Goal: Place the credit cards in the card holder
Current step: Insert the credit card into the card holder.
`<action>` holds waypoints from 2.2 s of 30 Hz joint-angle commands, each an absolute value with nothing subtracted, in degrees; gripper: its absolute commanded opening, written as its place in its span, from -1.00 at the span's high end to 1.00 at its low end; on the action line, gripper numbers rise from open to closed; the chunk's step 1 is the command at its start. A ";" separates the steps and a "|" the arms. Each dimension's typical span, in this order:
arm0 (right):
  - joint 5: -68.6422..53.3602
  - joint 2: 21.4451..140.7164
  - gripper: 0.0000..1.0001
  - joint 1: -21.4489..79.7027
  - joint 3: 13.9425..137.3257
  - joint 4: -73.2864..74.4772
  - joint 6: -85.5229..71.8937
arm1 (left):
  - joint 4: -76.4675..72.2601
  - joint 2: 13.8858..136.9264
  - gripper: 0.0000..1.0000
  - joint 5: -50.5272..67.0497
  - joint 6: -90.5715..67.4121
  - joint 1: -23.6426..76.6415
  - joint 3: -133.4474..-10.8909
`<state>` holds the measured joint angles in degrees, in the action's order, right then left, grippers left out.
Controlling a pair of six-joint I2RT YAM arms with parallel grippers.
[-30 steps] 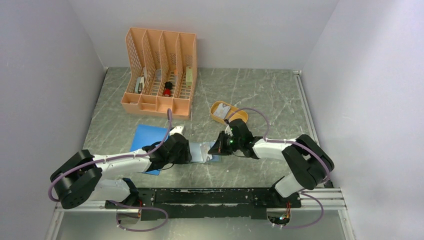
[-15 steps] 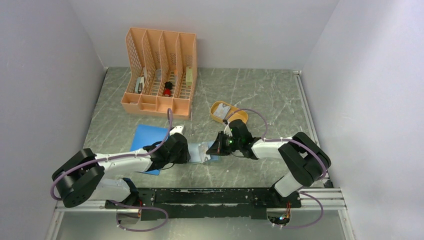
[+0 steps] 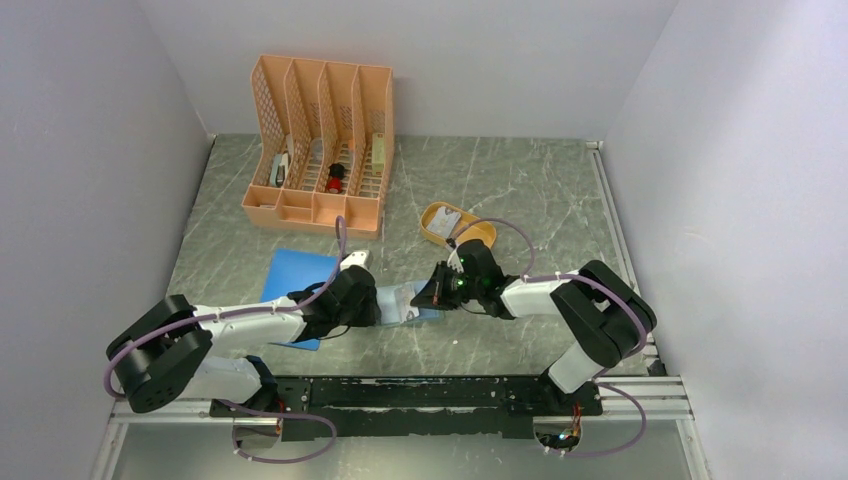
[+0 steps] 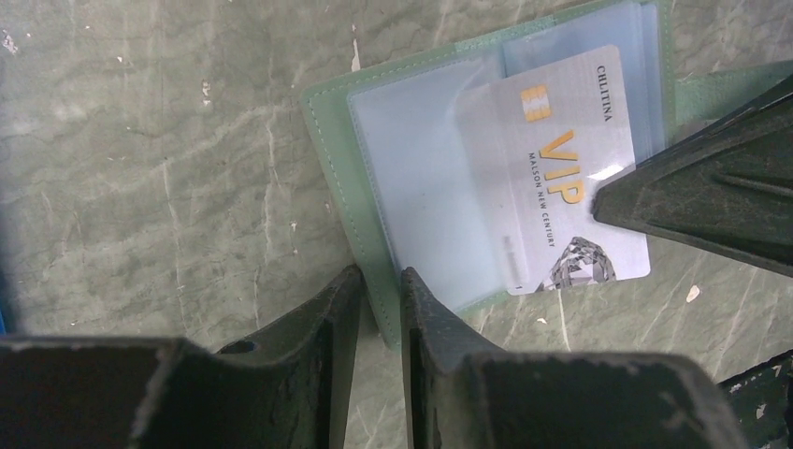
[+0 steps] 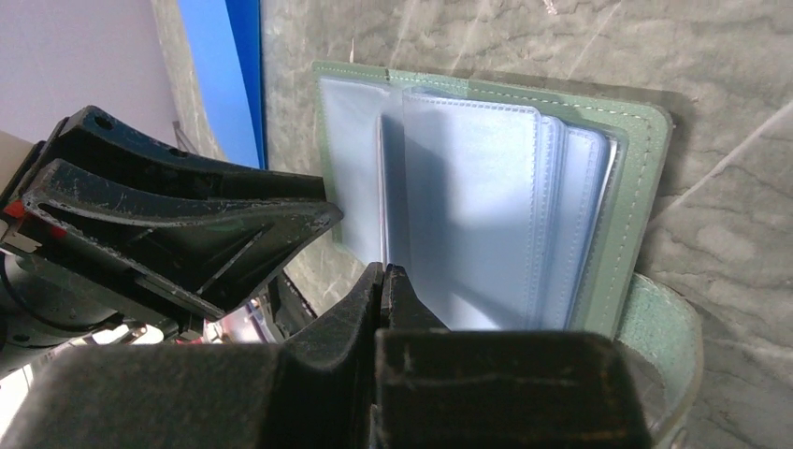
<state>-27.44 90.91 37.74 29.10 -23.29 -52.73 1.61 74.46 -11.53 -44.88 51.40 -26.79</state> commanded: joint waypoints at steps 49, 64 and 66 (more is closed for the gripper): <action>-19.67 98.05 1.00 44.63 29.81 -31.06 -60.89 | 1.61 75.16 0.63 -8.94 -44.13 51.01 -24.94; -16.95 92.69 0.38 45.27 32.02 -20.60 -55.88 | 4.41 73.34 0.63 -10.71 -44.47 51.00 -25.51; -15.96 92.11 0.33 45.27 32.39 -18.99 -55.29 | 5.16 72.86 0.63 -11.23 -44.40 51.01 -25.63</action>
